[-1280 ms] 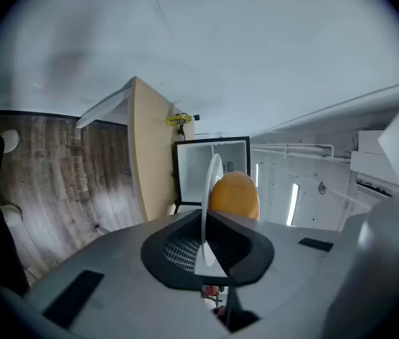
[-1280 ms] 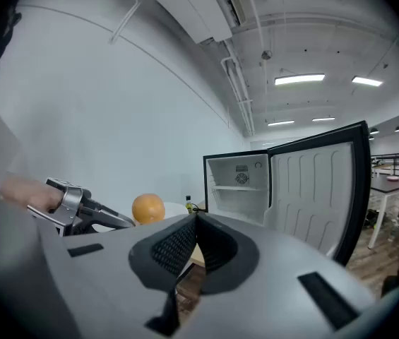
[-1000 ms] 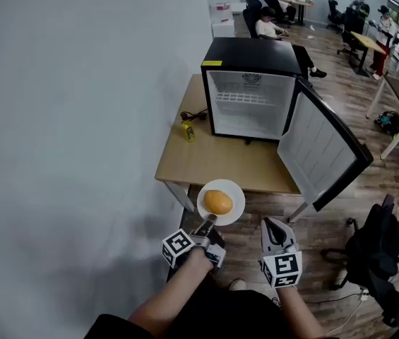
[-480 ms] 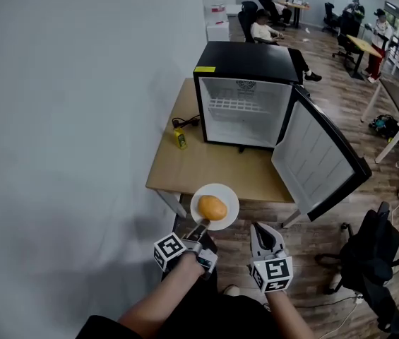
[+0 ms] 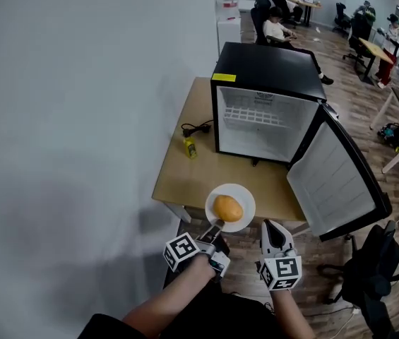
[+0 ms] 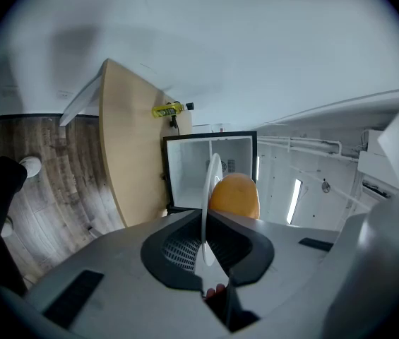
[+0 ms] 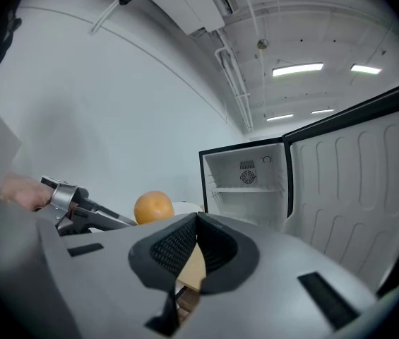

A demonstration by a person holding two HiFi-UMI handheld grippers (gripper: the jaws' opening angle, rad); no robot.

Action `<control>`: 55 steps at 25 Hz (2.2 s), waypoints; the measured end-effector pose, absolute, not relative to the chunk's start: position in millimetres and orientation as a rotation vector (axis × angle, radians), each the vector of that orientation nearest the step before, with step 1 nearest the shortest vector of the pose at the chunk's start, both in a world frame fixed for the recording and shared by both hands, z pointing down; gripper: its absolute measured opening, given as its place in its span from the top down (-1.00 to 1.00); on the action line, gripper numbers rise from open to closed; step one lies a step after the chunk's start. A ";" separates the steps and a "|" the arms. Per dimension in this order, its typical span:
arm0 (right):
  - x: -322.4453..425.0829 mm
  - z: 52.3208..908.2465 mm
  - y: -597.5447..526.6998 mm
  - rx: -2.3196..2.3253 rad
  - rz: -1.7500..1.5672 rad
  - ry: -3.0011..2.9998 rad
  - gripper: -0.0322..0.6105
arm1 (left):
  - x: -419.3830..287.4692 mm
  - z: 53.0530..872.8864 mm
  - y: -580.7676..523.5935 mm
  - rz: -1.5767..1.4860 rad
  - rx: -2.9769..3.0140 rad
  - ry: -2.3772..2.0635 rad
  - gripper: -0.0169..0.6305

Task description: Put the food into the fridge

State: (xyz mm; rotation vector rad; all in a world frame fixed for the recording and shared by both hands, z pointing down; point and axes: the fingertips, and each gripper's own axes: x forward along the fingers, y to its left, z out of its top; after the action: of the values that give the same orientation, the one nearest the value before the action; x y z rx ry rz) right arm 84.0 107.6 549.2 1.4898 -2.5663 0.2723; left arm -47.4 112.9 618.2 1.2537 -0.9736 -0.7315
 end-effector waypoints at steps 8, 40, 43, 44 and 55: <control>61.9 545.9 41.4 1.493 0.273 -2.540 0.71 | -61.0 621.4 51.6 -0.659 1.306 -0.967 0.89; 74.3 531.7 -115.3 1.695 0.286 -2.422 0.71 | -63.0 611.8 -147.2 -0.571 1.321 -0.887 0.89; 75.6 532.2 -133.3 1.678 0.272 -2.428 0.71 | -62.0 607.7 -164.9 -0.592 1.329 -0.900 0.89; 76.1 532.6 -139.9 1.675 0.269 -2.428 0.71 | -61.3 606.7 -171.5 -0.599 1.330 -0.905 0.89; 80.7 532.0 -200.1 1.640 0.257 -2.468 0.71 | -46.1 607.6 -225.4 -0.616 1.308 -0.932 0.89</control>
State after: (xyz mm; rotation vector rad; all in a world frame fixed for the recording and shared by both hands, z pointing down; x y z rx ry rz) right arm 80.7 -200.1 532.0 1.6399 -2.4683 0.2570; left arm -46.1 -225.4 607.6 1.3078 -0.9321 -0.6161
